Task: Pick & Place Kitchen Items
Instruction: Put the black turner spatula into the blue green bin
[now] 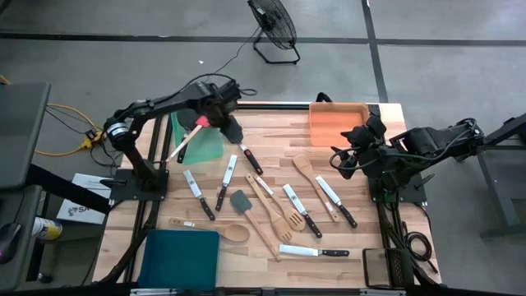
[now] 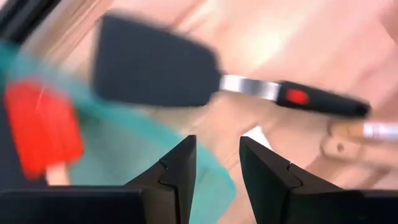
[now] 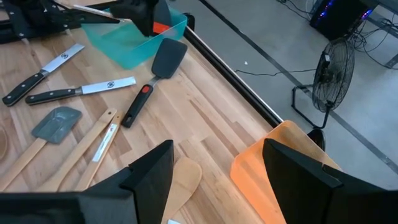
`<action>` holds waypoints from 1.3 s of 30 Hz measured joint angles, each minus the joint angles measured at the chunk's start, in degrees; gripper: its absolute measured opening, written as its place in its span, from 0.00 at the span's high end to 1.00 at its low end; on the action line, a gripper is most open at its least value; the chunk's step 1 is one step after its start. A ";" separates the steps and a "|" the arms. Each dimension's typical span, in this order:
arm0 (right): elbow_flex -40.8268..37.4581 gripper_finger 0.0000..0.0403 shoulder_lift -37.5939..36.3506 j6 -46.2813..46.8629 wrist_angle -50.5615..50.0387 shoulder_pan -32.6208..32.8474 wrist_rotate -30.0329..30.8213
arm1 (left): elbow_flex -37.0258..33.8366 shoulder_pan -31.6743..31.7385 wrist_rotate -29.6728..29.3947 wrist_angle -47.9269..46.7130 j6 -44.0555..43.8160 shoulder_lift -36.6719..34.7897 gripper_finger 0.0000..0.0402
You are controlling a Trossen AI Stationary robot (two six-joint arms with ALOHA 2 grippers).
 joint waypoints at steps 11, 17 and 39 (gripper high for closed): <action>0.00 0.41 0.00 -0.17 -0.01 0.00 -1.18 | 0.00 -10.30 -1.68 11.84 31.80 0.00 0.70; 0.00 0.41 0.00 -0.17 -0.01 0.00 -1.20 | 0.02 -13.29 -1.49 16.16 35.96 1.56 0.70; -0.01 0.41 0.00 1.38 -1.45 0.00 -3.10 | 0.00 -16.40 -5.25 15.04 55.70 16.04 0.27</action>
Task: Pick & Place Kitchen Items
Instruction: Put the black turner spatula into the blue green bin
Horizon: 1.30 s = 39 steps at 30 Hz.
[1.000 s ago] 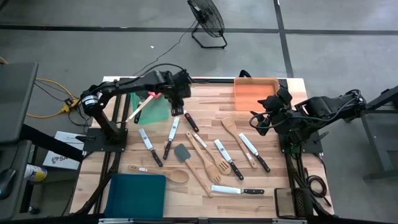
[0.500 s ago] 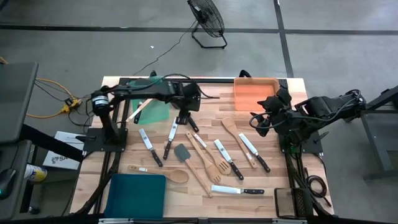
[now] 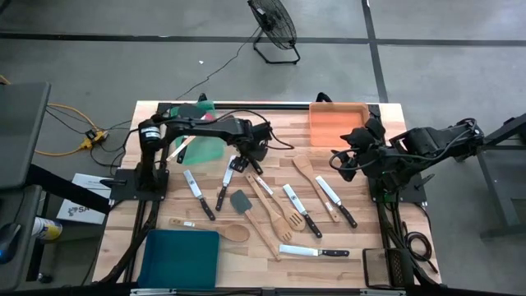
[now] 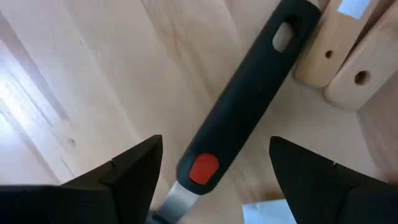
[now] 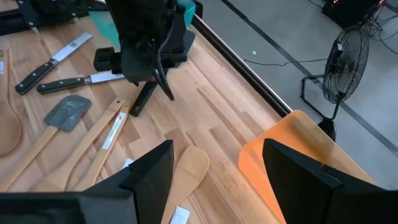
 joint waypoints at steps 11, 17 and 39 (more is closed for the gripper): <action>-0.01 0.41 -0.02 1.71 -1.73 0.00 -1.33 | 0.02 0.13 -0.11 2.36 6.80 3.80 0.34; -0.01 0.41 -0.02 2.77 -1.85 0.66 -1.31 | 0.07 -0.31 0.15 1.74 7.76 4.20 0.60; -0.01 0.41 -0.02 4.50 -1.92 4.39 -1.03 | 2.05 -0.62 -15.04 6.24 -5.62 -5.16 0.73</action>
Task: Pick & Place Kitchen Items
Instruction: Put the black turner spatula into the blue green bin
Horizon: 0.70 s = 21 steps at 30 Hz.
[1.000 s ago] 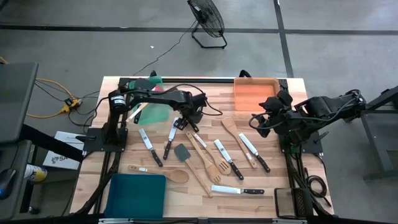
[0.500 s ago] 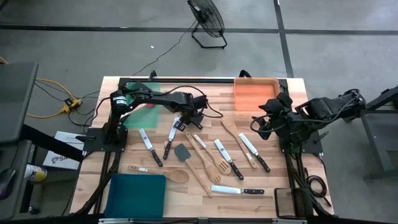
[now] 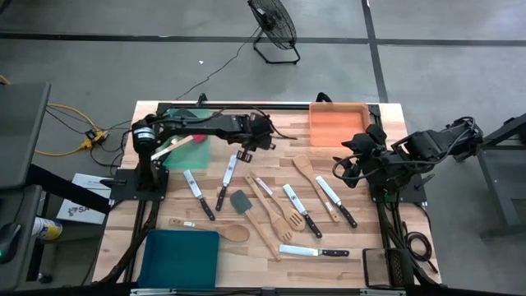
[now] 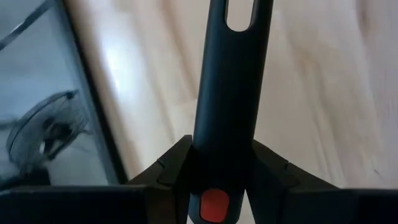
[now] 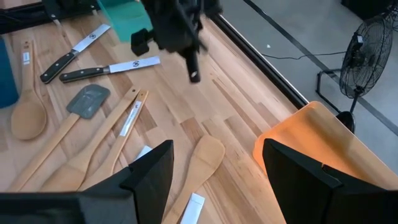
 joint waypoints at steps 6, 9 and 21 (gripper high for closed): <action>0.00 0.41 0.00 0.00 -0.02 0.00 0.22 | -0.32 0.68 -0.19 1.56 -8.31 -7.07 0.73; 0.00 0.41 0.00 0.00 -0.04 0.00 0.22 | -2.57 1.02 -0.35 5.43 -10.87 -11.78 0.73; 0.00 0.41 0.02 0.17 -0.58 -0.02 1.57 | -26.67 1.55 -8.24 31.24 -18.60 -33.38 0.73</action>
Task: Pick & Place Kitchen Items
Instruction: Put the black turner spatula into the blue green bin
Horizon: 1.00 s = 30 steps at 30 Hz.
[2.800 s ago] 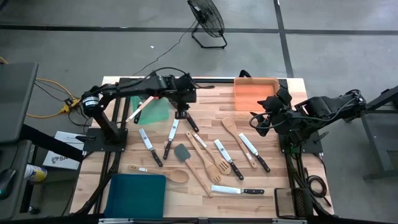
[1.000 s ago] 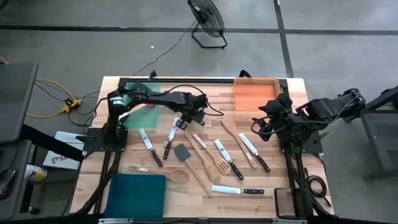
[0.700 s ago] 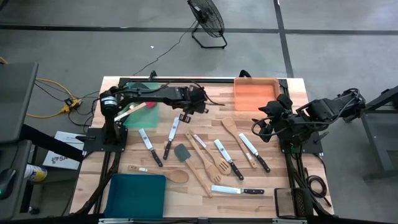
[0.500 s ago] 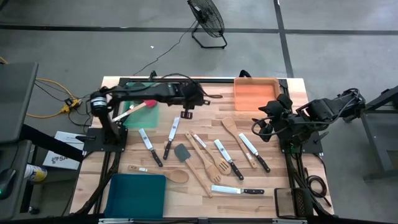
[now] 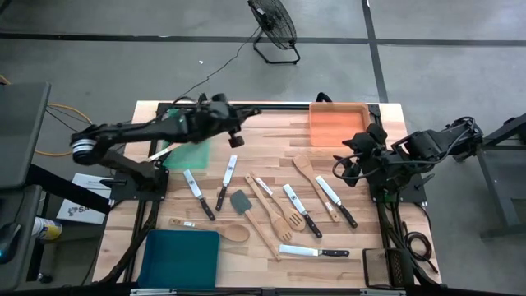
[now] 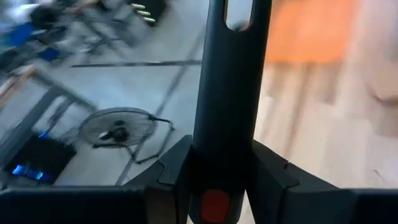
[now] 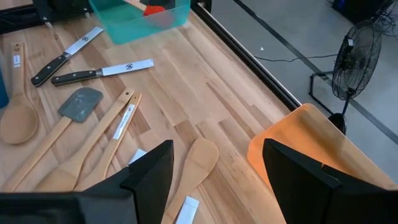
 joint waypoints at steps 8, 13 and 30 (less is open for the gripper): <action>0.00 0.41 0.07 0.35 0.04 0.00 0.53 | -17.68 0.03 -13.83 29.10 -8.49 -11.16 0.73; 0.00 0.41 0.11 1.29 -0.56 0.04 1.15 | -24.12 0.08 -25.89 46.49 -10.47 -13.85 0.73; -1.48 0.41 0.17 1.57 -0.12 0.02 1.53 | -35.08 3.78 -48.57 60.28 -28.76 -14.16 0.73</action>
